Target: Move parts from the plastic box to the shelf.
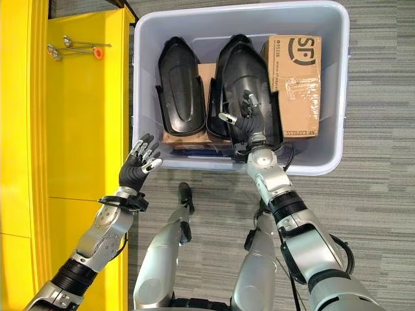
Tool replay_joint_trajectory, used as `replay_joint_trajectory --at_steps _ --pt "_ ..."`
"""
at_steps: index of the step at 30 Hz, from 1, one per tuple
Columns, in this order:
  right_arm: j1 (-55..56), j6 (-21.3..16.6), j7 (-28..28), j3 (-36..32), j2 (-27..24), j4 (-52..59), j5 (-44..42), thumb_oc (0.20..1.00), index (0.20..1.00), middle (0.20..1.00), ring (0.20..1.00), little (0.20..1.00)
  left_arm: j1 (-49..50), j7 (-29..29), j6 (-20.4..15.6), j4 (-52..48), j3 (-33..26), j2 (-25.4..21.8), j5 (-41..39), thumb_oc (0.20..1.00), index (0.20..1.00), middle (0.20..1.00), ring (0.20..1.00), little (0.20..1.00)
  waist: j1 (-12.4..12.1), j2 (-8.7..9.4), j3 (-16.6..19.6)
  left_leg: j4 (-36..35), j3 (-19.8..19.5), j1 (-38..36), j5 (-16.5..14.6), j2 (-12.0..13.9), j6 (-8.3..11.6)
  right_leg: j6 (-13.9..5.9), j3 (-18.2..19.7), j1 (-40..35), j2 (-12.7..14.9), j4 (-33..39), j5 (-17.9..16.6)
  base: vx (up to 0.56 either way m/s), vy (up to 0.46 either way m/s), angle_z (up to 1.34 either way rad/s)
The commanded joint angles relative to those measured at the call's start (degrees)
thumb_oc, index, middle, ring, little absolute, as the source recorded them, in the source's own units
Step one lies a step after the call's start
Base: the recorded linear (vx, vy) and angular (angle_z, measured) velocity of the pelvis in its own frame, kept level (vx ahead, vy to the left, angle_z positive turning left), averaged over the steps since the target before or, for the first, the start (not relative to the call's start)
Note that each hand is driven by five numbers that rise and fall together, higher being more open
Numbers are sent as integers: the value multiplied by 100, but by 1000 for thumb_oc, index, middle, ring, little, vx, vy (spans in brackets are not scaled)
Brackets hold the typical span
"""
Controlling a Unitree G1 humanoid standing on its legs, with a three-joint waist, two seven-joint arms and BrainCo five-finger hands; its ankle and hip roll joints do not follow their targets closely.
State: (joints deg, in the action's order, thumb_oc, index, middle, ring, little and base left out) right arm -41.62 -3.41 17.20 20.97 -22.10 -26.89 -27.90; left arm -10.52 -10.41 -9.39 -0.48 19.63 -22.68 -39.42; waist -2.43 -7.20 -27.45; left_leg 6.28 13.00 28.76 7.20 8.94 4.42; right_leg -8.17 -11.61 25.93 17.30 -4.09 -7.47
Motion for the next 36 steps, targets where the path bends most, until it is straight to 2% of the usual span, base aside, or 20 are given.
replay_joint_trajectory --at_steps 1,8,12,23,26,32,36 --pt "127 -253 70 -277 97 736 69 1000 1000 1000 1000 1000 15 -105 -261 -391 42 -43 -139 1000 1000 1000 1000 1000 10 -2 100 532 10 122 -309 348 440 -249 19 261 754 -1248 791 0 0 0" --pt "454 -536 503 -751 3 2010 786 1000 1000 1000 1000 1000 35 -258 -294 -472 -85 14 -57 1000 1000 1000 1000 1000 139 47 93 597 42 157 -353 387 448 -254 95 335 727 -1307 823 0 0 0" --pt "650 -628 788 -999 -98 2783 1512 1000 1000 1000 1000 1000 88 -301 -313 -511 -108 17 7 1000 1000 1000 1000 1000 226 70 94 593 62 174 -354 412 455 -266 144 392 696 -1309 830 6 4 -2" --pt "1015 -819 909 -1109 -77 3640 1808 1000 1000 1000 1000 1000 159 -358 -346 -564 -115 -5 75 1000 1000 1000 1000 1000 353 111 74 615 128 180 -378 447 461 -271 221 496 661 -1353 836 5 2 -4" --pt "1025 -661 1245 -1210 -332 3648 2745 1000 1000 1000 1000 1000 215 -373 -402 -590 -139 -39 135 1000 1000 1000 1000 1000 382 111 77 612 137 177 -384 444 464 -275 228 500 653 -1355 839 0 0 0" --pt "999 -460 1556 -1286 -528 3418 3410 1000 1000 1000 1000 1000 194 -403 -498 -655 -136 -65 195 1000 1000 1000 1000 1000 389 109 74 643 115 208 -394 452 460 -283 241 528 653 -1384 838 0 0 0" --pt "914 -76 1918 -1487 -825 2729 4022 1000 1000 1000 1000 1000 176 -410 -552 -634 -138 -88 208 1000 1000 1000 1000 1000 376 84 56 664 85 231 -392 449 476 -291 219 520 675 -1417 839 0 0 0"
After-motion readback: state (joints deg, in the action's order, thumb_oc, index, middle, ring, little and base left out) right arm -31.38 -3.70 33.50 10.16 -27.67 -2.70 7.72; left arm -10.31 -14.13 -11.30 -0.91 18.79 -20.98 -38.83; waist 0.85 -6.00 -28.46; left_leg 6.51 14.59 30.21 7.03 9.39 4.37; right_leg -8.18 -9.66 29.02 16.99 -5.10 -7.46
